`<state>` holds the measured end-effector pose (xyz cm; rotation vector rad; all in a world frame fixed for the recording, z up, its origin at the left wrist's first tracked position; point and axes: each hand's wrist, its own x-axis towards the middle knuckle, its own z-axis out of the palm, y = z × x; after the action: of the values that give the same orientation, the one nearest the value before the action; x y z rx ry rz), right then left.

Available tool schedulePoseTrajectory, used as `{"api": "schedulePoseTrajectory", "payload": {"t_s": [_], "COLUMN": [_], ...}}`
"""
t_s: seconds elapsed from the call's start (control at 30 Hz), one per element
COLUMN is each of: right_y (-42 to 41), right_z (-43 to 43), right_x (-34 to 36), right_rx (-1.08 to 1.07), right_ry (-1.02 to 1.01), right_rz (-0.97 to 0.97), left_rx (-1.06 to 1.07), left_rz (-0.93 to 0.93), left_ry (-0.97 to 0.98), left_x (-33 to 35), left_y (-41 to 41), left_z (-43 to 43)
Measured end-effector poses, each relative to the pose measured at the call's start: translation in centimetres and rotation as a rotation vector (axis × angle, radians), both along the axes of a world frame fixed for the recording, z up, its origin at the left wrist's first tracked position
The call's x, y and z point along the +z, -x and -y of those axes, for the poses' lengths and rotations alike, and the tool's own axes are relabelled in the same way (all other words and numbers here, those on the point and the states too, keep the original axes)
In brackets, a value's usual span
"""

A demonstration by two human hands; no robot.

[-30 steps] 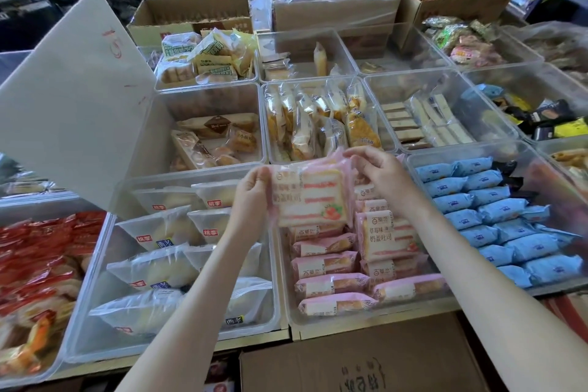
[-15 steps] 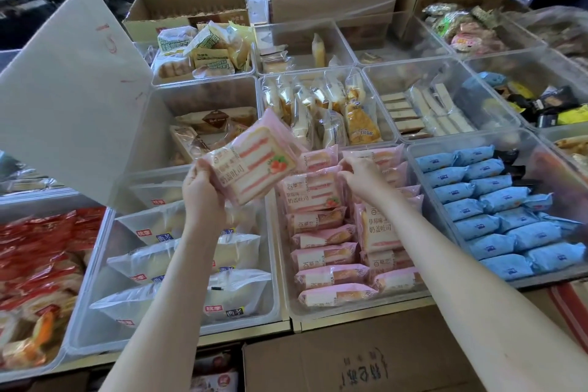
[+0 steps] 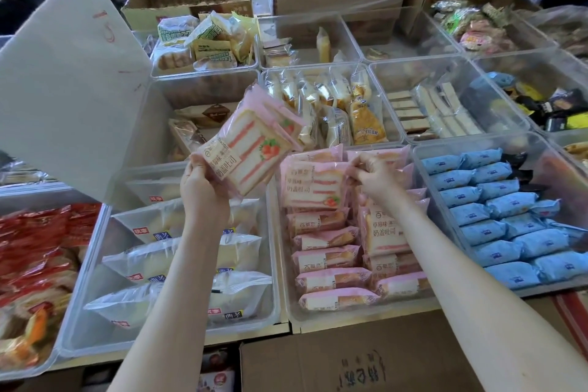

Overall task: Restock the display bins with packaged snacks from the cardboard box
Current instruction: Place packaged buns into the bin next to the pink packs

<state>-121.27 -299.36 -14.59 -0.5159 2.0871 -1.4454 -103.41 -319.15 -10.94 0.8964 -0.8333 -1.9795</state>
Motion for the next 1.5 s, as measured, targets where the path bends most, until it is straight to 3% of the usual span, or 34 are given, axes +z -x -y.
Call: {"api": "schedulePoseTrajectory", "payload": {"t_s": [0.23, 0.47, 0.6, 0.7, 0.77, 0.83, 1.03, 1.17, 1.33, 1.5], "right_y": [0.5, 0.7, 0.0, -0.7, -0.9, -1.0, -1.2, -1.2, -0.6, 1.1], "right_z": [1.3, 1.0, 0.8, 0.1, -0.7, -1.7, -2.7, -1.5, -0.4, -1.2], "right_x": [-1.4, -1.5, -0.4, 1.2, 2.2, 2.8, 2.5, 2.6, 2.2, 0.3], "right_rx": [-0.026, 0.027, 0.037, -0.038, -0.010, 0.093, 0.148, 0.141, 0.237, 0.187], "right_ry": [-0.211, -0.143, -0.221, -0.054, 0.106, 0.134, -0.043, -0.130, -0.299, -0.642], "right_rz": [-0.168, -0.182, -0.283, -0.282, -0.121, -0.020, -0.113, -0.184, -0.303, -0.605], "left_rx": [-0.083, -0.073, -0.120, -0.206, -0.297, -0.388, -0.376, -0.337, -0.356, -0.512], "left_rz": [0.057, 0.107, 0.129, 0.187, 0.224, 0.237, 0.510, 0.883, 0.931, 1.015], "left_ry": [0.034, 0.041, 0.075, 0.133, 0.179, 0.221, 0.535, 0.769, 0.808, 0.978], "left_x": [-1.0, -1.4, -1.2, -1.1, -0.9, -0.8, -2.8, -3.7, -3.7, -3.6], "left_y": [0.5, 0.0, -0.1, 0.2, 0.5, 0.9, 1.7, 1.3, 0.8, 1.8], "left_z": [-0.8, -0.8, -1.2, -2.3, -3.6, -5.1, -7.5, -7.9, -7.2, -6.9]}}
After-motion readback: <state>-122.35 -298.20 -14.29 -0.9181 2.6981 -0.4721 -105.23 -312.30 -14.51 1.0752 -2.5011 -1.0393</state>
